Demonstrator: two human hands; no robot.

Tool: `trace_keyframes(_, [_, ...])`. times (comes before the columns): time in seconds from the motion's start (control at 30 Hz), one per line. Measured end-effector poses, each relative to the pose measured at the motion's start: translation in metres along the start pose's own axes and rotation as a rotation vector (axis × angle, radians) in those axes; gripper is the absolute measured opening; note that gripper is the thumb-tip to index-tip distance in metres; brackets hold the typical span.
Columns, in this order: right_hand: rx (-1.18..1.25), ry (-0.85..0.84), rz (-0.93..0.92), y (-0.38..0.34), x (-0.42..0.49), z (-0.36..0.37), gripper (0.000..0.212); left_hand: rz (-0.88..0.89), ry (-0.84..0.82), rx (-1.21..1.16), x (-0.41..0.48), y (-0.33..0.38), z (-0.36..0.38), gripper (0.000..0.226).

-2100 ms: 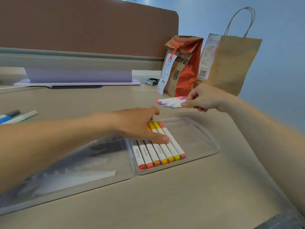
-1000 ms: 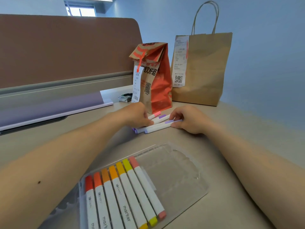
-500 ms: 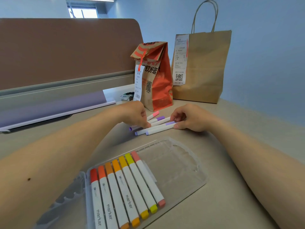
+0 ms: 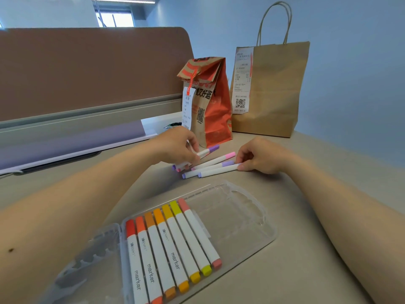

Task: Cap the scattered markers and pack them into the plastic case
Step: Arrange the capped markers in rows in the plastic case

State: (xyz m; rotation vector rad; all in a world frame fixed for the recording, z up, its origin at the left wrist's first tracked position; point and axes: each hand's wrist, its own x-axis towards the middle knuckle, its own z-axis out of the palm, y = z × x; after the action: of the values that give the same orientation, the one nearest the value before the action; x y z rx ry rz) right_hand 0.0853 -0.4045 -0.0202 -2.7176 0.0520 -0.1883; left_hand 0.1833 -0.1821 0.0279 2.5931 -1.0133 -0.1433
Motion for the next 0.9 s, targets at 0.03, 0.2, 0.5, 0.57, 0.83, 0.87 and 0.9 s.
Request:
trace_keyframes(0.03, [-0.007, 0.003, -0.004, 0.000, 0.000, 0.000, 0.005, -0.003, 0.009, -0.092, -0.004, 0.000, -0.002, 0.017])
trace_keyframes(0.2, [0.118, 0.029, -0.014, 0.000, -0.004, -0.003, 0.003, -0.027, -0.059, -0.491, -0.029, 0.004, -0.008, 0.074])
trace_keyframes(0.5, [0.782, 0.069, -0.008, -0.017, -0.012, -0.007, 0.006, 0.024, 0.016, -0.647, -0.074, 0.008, -0.009, 0.072])
trace_keyframes(0.57, [0.891, 0.086, -0.026, -0.020, -0.014, -0.009, 0.007, 0.028, 0.075, -0.761, -0.082, 0.010, -0.008, 0.058])
trace_keyframes(0.83, [1.119, 0.064, -0.017, -0.042, -0.021, -0.014, 0.023, -0.033, 0.128, -0.861, -0.111, 0.018, 0.013, 0.044])
trace_keyframes(0.87, [1.124, 0.039, -0.026, -0.045, -0.021, -0.014, 0.023, -0.048, 0.127, -0.864, -0.113, 0.017, 0.015, 0.045])
trace_keyframes(0.9, [1.129, 0.016, -0.037, -0.047, -0.022, -0.013, 0.021, -0.063, 0.129, -0.860, -0.116, 0.016, 0.017, 0.045])
